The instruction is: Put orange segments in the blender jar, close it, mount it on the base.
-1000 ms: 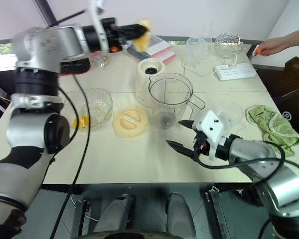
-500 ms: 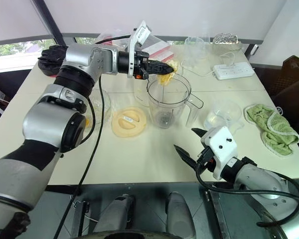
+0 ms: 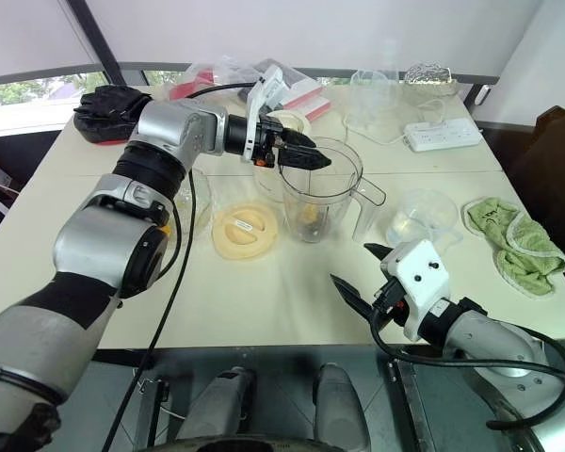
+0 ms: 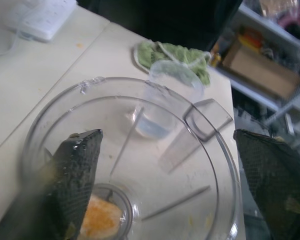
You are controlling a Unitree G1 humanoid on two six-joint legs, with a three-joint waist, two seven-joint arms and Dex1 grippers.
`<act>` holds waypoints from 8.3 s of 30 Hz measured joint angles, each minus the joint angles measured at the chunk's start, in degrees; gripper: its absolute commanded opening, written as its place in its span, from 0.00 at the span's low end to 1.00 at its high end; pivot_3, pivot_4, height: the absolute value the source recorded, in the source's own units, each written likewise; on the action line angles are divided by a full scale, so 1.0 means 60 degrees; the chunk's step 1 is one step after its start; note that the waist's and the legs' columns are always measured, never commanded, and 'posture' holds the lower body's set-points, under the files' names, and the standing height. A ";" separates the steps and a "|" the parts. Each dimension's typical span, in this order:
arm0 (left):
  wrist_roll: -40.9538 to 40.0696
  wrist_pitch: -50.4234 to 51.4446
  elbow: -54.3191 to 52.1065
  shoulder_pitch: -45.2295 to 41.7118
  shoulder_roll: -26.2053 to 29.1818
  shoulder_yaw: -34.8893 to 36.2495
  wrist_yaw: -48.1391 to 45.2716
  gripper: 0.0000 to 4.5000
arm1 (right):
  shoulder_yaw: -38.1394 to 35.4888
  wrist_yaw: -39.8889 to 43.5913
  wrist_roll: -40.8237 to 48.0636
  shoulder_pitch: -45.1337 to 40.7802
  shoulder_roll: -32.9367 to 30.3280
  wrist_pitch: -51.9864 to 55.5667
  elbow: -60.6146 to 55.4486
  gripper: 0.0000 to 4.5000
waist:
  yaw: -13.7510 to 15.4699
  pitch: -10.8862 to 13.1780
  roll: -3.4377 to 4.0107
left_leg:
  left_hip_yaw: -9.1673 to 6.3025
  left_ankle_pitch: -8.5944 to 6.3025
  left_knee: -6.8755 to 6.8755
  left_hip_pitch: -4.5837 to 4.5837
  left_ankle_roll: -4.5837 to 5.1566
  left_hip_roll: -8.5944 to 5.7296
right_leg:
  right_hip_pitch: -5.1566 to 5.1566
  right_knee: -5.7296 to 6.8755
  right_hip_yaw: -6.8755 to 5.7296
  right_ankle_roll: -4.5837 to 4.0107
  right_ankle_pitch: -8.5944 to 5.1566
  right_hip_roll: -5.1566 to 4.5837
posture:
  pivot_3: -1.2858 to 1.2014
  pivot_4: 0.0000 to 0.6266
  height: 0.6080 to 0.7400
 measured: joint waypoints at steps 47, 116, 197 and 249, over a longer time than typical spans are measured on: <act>-0.1990 0.0613 -1.2466 1.0502 0.2748 0.0191 0.2977 0.99 | -0.0741 -0.2676 -0.4314 -0.1474 0.2412 -0.3106 0.6368 0.87 | 0.0009 -0.0044 0.0075 | 0.0020 -0.0002 -0.0013 0.0118 0.0003 0.0009 | 0.0103 -0.0009 0.0033 -0.0052 -0.0021 0.0003 | 0.52 0.24 1.00; -0.1593 -0.0043 -1.3381 1.1360 0.3819 -0.0547 0.3167 1.00 | -0.0967 -0.5139 -0.4063 -0.4164 0.4450 -0.4234 0.9150 0.01 | -0.0047 -0.0036 0.0090 | 0.0011 -0.0003 -0.0043 0.0117 0.0005 0.0009 | 0.0096 -0.0022 0.0031 -0.0055 -0.0033 0.0004 | 0.52 0.24 1.00; -0.1369 -0.1325 -1.2262 1.1627 0.1857 -0.0196 0.4713 1.00 | 0.1877 -0.0834 -0.5942 -0.8794 -0.0050 -0.4375 0.9142 0.01 | -0.0017 0.0032 0.0192 | 0.0028 -0.0002 -0.0042 0.0000 0.0005 0.0004 | -0.0033 -0.0012 0.0041 -0.0019 -0.0009 0.0001 | 0.52 0.24 1.00; -0.1315 -0.1447 -1.2251 1.1501 0.1807 -0.0397 0.4572 1.00 | -0.0642 -0.1822 -0.4195 -0.9112 0.2190 -0.0253 0.8387 0.01 | 0.0008 0.0031 0.0192 | 0.0024 -0.0002 -0.0038 -0.0001 0.0005 0.0003 | -0.0033 -0.0005 0.0041 -0.0021 -0.0007 0.0001 | 0.52 0.24 1.00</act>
